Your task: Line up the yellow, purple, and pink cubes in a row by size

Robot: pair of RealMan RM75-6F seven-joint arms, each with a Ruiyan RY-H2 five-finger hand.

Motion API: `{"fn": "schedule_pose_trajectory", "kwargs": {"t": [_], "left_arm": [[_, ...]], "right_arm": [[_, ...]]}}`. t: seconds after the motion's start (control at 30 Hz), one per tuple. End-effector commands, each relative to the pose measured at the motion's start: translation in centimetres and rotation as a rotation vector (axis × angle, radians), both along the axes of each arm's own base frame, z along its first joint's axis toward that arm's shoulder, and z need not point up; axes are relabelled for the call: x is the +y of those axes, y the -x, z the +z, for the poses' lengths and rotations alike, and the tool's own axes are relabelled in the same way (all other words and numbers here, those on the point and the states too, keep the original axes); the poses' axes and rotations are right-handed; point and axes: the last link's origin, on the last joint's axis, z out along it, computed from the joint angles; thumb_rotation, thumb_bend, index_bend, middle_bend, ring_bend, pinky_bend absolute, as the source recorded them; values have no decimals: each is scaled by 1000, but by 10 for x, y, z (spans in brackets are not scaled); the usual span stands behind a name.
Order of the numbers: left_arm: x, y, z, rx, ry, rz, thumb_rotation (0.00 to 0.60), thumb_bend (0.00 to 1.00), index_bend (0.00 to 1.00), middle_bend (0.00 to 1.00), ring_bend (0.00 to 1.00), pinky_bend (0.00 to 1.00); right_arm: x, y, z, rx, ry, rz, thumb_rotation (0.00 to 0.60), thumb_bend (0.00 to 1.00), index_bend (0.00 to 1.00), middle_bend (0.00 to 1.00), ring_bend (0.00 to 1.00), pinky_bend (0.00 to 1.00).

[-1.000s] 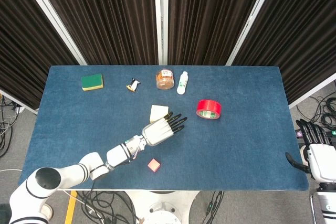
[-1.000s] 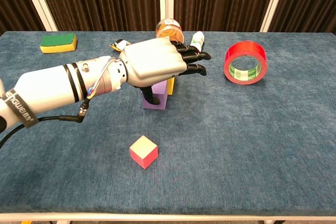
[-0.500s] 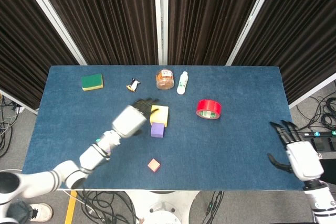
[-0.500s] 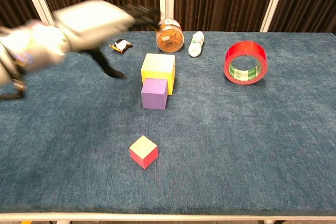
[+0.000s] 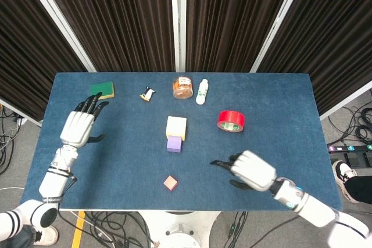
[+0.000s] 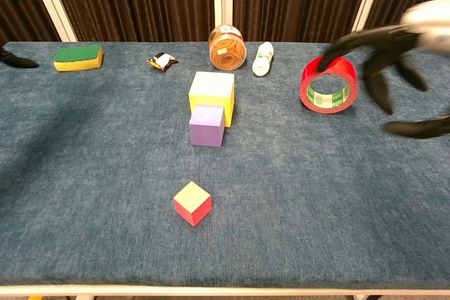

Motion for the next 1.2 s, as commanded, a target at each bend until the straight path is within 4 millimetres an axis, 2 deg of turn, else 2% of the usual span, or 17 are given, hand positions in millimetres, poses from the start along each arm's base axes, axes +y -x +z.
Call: {"fn": "schedule_pose_trajectory", "kwargs": {"t": [0.03, 0.1, 0.23, 0.6, 0.9, 1.2], "left_arm": [[-5, 4, 3, -2, -1, 15, 600, 51, 203, 68, 88, 209], [-7, 5, 4, -4, -1, 23, 600, 50, 203, 68, 89, 209], [-10, 10, 7, -12, -10, 44, 600, 49, 203, 68, 89, 209], [-13, 21, 10, -30, -13, 83, 600, 49, 203, 68, 88, 209], [-15, 29, 9, -48, -9, 107, 600, 49, 203, 68, 89, 209], [-16, 36, 9, -64, -6, 128, 600, 48, 203, 68, 89, 209]], "right_arm": [[-14, -46, -41, 64, -73, 130, 600, 126, 272, 812, 762, 919], [-17, -57, -55, 99, -95, 161, 600, 111, 299, 862, 840, 986], [-20, -76, -83, 156, -124, 222, 600, 101, 330, 911, 927, 1000], [-27, -94, -140, 260, -160, 260, 600, 92, 340, 936, 954, 1000], [-33, -109, -166, 261, -166, 235, 600, 94, 343, 936, 954, 1000], [-33, -116, -178, 279, -175, 226, 600, 94, 316, 936, 954, 1000]]}}
